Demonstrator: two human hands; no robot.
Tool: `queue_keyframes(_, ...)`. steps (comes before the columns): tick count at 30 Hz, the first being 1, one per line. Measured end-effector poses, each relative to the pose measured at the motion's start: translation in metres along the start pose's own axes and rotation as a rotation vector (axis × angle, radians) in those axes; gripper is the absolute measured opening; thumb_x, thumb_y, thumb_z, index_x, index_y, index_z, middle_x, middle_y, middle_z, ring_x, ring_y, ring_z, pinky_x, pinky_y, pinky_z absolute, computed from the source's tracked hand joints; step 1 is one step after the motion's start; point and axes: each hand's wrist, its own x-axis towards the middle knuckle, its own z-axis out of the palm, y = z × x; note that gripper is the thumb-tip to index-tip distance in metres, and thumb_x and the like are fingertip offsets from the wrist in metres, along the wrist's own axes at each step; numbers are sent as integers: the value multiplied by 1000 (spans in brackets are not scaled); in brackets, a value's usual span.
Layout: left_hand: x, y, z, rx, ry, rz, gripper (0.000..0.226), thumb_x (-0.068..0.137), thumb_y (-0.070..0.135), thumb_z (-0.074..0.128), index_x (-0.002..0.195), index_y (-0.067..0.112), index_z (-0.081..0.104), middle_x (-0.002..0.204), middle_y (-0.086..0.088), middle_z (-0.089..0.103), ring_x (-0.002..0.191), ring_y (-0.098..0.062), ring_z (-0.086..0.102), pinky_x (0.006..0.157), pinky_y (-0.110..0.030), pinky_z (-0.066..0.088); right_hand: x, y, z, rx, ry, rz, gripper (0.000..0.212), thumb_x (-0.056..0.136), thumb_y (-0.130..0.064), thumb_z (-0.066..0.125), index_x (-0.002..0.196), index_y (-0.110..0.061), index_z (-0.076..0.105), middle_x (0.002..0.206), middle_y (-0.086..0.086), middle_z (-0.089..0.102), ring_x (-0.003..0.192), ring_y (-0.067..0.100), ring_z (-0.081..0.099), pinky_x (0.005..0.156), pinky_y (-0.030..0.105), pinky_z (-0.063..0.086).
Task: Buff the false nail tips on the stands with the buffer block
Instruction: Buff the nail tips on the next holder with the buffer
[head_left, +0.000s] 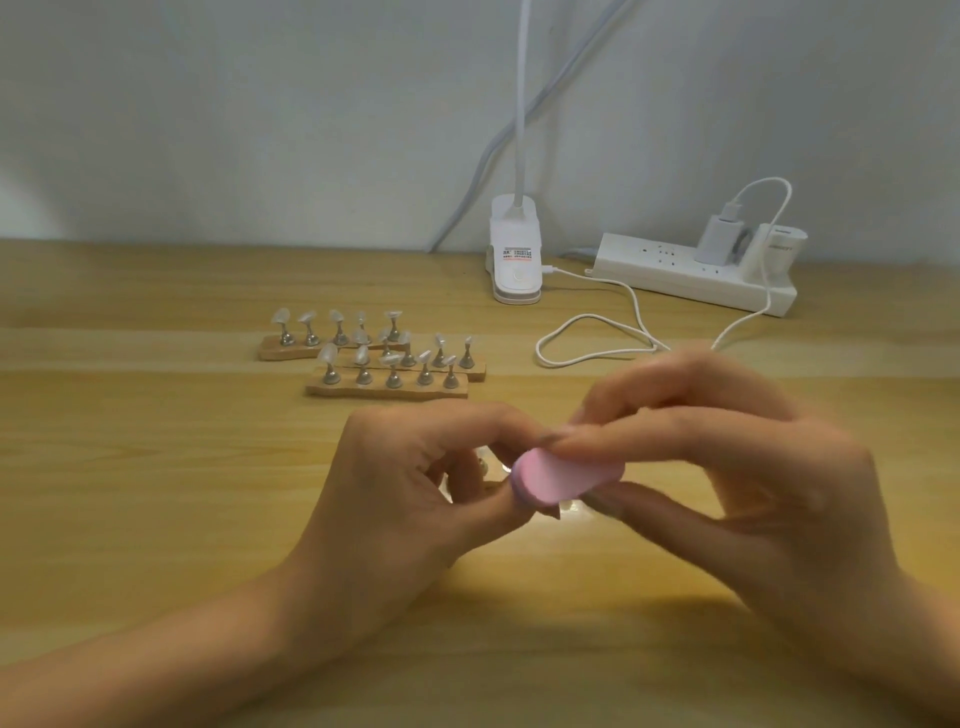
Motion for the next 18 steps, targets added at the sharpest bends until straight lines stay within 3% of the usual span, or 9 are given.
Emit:
queue_keyframes(4, 0, 1, -1, -66, 6, -11, 14, 85, 21, 68, 82, 34, 70, 69, 18, 69, 43, 5, 44, 47, -2, 31, 1, 3, -4, -15, 30, 28, 22, 87, -16, 71, 108, -18, 69, 105, 5, 66, 99, 24, 67, 80, 38, 54)
queue_keyframes(7, 0, 1, 0, -8, 0, -3, 8, 83, 24, 69, 81, 31, 72, 70, 15, 70, 44, 5, 45, 49, -2, 30, -1, 1, 1, -4, 3, -13, 20, 88, -18, 71, 108, -18, 71, 102, 0, 65, 94, 22, 68, 77, 31, 52)
queue_keyframes(11, 0, 0, -1, -58, -3, -20, 12, 84, 20, 68, 80, 31, 72, 68, 16, 69, 45, 4, 46, 49, -2, 32, -2, 4, -1, -10, 44, 22, 21, 86, -14, 72, 107, -15, 71, 104, 5, 65, 97, 24, 68, 79, 37, 54)
queue_keyframes(14, -1, 1, 0, 5, -11, 4, 9, 81, 21, 68, 77, 28, 72, 70, 15, 70, 49, 5, 47, 51, -2, 31, -1, 3, 2, 3, -2, -24, 21, 87, -14, 73, 108, -13, 71, 104, 3, 65, 92, 22, 68, 76, 31, 52)
queue_keyframes(18, -1, 0, -1, -54, -7, -23, 12, 83, 21, 69, 77, 31, 71, 69, 15, 69, 47, 4, 47, 50, -2, 32, 0, 4, -1, 13, 55, 20, 21, 86, -14, 73, 107, -15, 70, 103, 4, 65, 97, 20, 68, 79, 34, 53)
